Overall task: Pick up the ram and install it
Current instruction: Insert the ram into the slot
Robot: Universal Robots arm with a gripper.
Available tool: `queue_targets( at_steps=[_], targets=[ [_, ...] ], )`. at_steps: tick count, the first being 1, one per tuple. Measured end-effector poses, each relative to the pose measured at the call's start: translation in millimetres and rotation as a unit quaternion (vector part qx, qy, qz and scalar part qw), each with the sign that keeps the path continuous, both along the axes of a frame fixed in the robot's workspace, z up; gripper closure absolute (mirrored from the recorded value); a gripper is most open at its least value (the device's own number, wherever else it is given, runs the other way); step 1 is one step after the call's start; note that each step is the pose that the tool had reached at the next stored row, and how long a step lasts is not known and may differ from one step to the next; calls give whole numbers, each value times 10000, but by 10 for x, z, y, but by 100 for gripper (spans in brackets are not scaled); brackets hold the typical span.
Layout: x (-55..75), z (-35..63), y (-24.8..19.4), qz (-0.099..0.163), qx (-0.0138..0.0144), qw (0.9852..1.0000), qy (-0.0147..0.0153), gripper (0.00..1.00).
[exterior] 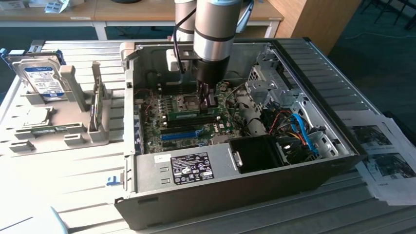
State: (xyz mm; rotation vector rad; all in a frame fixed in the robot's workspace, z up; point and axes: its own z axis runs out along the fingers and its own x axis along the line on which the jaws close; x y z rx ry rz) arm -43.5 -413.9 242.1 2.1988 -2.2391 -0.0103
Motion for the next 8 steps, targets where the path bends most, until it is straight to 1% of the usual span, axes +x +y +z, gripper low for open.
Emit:
queue_targets(
  at_steps=[8],
  targets=[
    [0, -25, 0, 0, 0, 10000, 0, 88]
  ],
)
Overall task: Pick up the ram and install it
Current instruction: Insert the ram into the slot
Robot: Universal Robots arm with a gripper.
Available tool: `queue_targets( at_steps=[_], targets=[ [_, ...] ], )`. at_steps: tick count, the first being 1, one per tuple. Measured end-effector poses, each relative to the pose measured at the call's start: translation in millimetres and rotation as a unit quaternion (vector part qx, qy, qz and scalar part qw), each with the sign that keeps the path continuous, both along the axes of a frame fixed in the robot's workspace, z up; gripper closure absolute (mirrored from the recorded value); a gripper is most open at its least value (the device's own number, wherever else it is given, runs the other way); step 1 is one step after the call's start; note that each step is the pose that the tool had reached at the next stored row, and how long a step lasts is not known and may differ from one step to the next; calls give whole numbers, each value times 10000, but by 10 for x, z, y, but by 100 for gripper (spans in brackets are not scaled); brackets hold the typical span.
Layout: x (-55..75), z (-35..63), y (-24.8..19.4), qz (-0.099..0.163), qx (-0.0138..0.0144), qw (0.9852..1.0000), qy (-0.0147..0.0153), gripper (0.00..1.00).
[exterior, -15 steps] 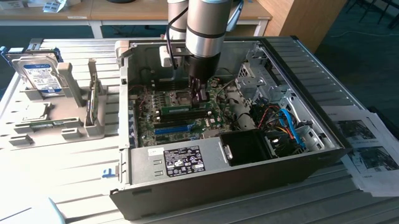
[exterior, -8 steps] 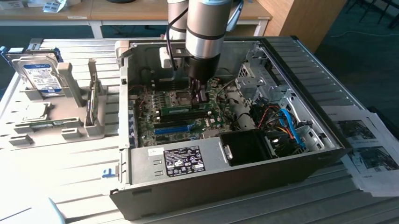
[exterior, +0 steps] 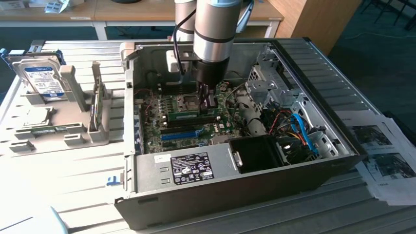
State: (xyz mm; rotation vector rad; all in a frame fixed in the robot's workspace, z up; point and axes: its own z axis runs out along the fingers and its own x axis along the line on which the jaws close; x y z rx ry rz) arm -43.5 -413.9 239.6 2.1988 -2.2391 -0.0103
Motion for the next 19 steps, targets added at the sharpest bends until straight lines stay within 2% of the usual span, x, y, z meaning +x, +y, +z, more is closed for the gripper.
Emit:
queue_targets(
  at_steps=[19],
  targets=[
    [-14, -21, 0, 0, 1, 10000, 0, 88]
  ],
)
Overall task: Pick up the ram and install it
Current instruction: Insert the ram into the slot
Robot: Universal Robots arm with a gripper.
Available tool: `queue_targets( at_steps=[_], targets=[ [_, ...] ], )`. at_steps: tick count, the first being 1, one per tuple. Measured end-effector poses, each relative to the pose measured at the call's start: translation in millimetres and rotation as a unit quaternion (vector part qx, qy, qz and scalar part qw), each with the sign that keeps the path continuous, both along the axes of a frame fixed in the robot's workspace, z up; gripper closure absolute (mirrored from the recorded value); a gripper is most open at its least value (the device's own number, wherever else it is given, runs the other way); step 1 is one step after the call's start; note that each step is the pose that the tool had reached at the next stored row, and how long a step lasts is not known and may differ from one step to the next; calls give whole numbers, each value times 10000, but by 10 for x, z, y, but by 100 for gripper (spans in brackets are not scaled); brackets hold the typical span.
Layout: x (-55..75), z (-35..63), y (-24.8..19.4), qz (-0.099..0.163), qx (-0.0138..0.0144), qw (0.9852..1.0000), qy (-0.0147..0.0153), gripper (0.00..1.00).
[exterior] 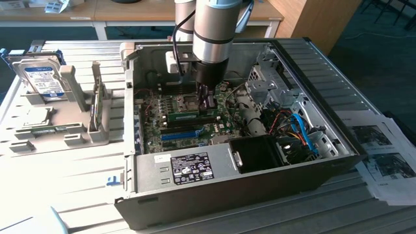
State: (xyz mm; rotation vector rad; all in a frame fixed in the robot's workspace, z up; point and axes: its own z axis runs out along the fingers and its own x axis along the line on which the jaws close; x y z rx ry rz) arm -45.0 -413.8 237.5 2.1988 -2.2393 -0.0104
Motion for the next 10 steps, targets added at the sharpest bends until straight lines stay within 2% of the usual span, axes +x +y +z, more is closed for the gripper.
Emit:
queue_targets(
  at_steps=[10],
  targets=[
    [-4, -33, -1, 1, 0, 10000, 0, 88]
  ],
)
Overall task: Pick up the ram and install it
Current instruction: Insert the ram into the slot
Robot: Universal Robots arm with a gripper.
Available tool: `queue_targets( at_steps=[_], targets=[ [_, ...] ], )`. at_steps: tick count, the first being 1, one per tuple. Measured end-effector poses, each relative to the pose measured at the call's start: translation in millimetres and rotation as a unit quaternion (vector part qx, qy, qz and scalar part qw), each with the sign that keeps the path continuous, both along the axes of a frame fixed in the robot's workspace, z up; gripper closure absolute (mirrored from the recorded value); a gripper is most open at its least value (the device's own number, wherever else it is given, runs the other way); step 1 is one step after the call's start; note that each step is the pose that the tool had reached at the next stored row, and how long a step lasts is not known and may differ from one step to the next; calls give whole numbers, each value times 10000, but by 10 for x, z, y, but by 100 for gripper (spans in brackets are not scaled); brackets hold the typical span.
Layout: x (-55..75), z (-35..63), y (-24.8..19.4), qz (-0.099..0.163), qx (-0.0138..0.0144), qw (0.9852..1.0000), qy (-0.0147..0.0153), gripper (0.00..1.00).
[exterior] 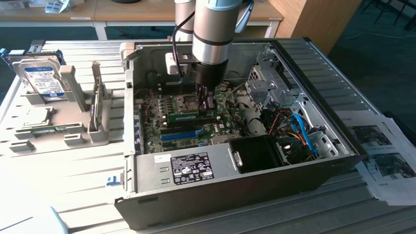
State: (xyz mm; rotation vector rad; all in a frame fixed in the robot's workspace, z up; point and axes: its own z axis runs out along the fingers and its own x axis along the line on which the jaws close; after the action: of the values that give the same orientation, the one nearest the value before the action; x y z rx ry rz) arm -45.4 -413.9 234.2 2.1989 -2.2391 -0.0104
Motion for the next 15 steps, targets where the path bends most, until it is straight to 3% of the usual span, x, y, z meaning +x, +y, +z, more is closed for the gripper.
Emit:
queue_targets(
  at_steps=[15],
  targets=[
    [0, -13, 11, 0, 1, 10000, 0, 88]
  ],
)
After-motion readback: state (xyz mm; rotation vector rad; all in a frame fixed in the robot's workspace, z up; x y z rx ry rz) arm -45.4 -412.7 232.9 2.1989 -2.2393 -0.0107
